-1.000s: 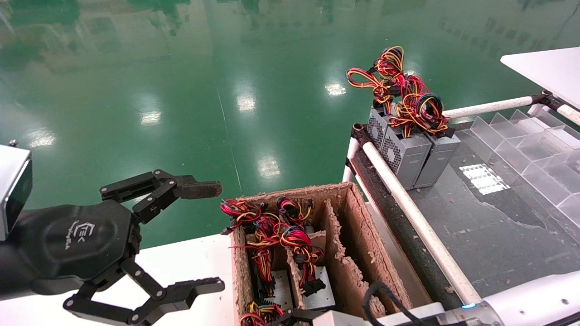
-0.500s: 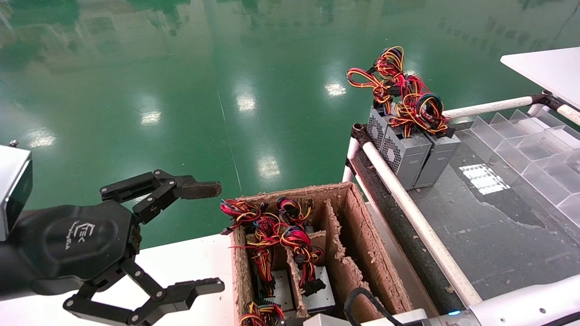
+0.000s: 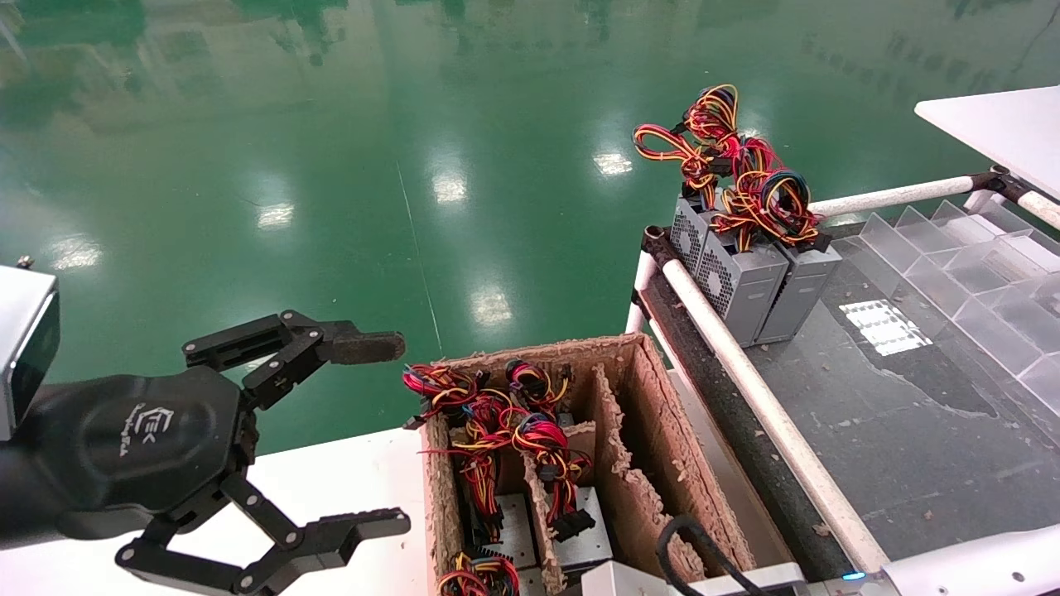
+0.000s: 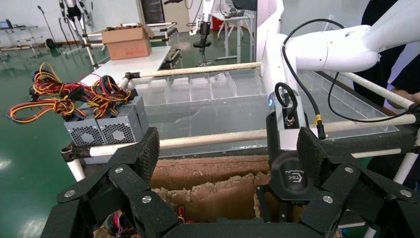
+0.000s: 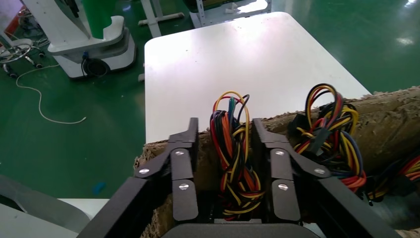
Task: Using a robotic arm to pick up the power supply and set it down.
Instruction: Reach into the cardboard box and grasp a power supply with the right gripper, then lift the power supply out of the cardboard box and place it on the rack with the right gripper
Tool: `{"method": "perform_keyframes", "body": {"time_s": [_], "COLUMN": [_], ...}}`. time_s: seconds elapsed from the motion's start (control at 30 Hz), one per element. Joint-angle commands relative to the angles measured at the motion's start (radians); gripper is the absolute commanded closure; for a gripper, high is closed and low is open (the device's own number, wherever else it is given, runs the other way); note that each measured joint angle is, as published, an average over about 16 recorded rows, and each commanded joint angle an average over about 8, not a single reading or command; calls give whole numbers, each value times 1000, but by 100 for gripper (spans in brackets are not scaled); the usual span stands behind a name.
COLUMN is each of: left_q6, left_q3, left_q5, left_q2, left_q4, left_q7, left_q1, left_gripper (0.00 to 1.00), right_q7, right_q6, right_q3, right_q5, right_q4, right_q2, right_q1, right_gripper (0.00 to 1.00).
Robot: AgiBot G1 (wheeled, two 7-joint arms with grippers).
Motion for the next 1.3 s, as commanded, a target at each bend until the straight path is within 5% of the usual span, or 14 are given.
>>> {"method": "perform_keyframes", "body": {"time_s": [0.03, 0.7, 1.3], "left_q6": [0, 0, 0], "left_q3": [0, 0, 0], "left_q5": [0, 0, 0], "left_q2": [0, 0, 0], "left_q4": [0, 0, 0], "left_q7": [0, 0, 0], "left_q1": [0, 0, 0], "left_gripper": [0, 0, 0], "right_q7": [0, -23, -73], "right_q6": [1, -1, -57], "right_q3": [2, 28, 229], "right_q5": [3, 45, 394], "right_q4": [-1, 6, 9], "right_q2": [3, 32, 175], "right_q1": [-2, -23, -31], "right_gripper": [100, 100, 100]}}
